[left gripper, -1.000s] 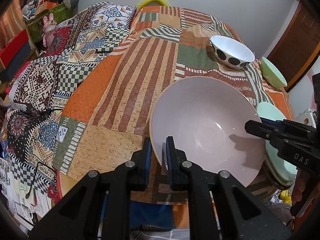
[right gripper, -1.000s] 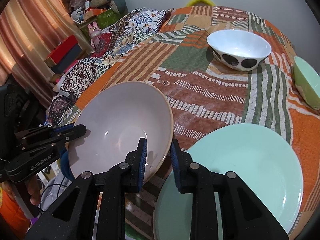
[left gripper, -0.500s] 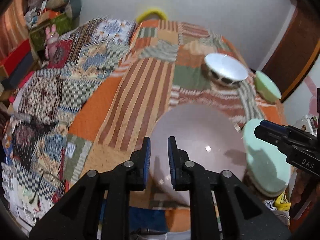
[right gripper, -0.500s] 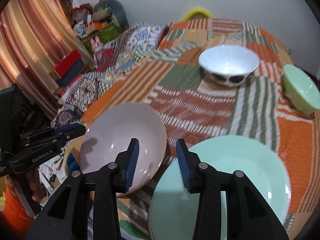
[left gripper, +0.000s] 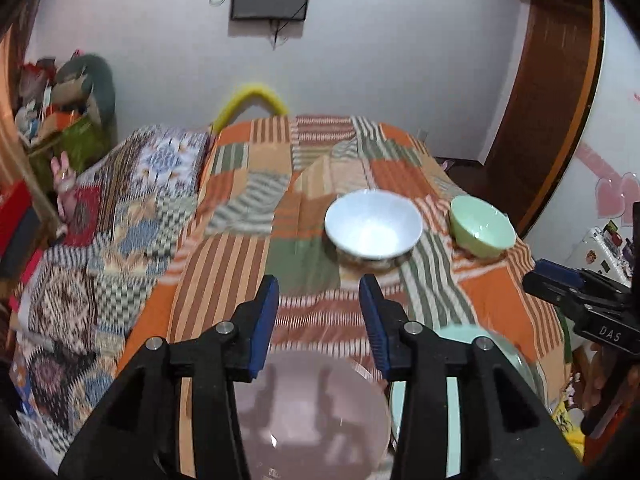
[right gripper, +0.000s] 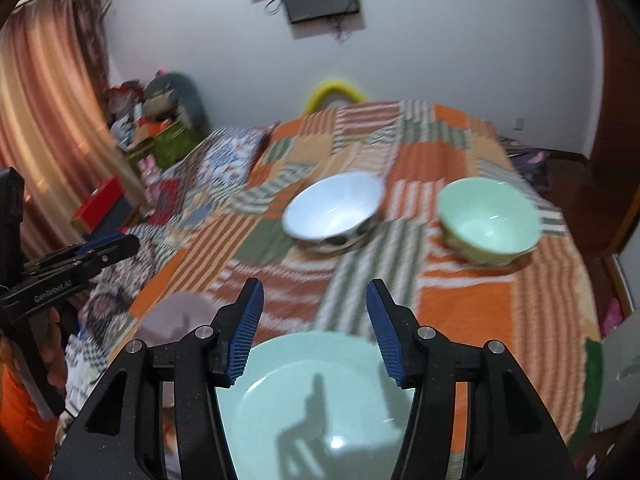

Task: Organize plates and bowls
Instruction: 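Reach both grippers to the white black-dotted bowl rim and close on it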

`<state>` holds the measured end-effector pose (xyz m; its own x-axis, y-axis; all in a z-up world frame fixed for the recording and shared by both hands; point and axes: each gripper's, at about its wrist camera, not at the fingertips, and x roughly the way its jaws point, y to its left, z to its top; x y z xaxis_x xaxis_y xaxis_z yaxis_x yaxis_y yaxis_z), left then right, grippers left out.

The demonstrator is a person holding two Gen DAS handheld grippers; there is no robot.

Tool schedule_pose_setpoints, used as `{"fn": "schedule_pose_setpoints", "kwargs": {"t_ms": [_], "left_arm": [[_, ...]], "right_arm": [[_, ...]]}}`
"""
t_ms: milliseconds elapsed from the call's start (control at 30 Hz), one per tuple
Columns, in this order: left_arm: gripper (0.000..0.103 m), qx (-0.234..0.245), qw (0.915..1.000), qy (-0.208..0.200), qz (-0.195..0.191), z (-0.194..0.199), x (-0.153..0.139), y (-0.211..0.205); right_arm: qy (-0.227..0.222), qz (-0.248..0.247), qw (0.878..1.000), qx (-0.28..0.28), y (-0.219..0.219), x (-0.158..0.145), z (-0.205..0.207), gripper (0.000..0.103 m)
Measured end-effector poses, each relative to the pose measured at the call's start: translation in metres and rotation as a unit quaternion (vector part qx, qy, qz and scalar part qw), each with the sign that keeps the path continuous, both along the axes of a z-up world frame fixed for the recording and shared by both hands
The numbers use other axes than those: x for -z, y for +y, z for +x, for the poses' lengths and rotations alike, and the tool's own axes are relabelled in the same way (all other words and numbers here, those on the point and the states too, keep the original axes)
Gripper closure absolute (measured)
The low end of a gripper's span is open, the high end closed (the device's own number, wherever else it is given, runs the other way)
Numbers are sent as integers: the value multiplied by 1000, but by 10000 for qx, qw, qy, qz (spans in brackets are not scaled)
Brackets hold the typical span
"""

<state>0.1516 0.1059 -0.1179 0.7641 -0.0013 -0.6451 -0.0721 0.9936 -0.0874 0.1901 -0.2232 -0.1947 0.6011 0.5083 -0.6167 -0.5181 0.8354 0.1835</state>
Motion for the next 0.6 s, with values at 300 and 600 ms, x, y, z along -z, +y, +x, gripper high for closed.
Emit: {"fn": "schedule_pose_setpoints", "kwargs": {"t_ms": [300, 600], "left_arm": [[61, 161, 9999, 22, -3, 71, -5, 3], [62, 442, 9975, 522, -176, 137, 34, 5]], "right_arm": [[-327, 163, 9990, 275, -19, -27, 42, 53], [-203, 229, 9995, 76, 5, -22, 90, 53]]}}
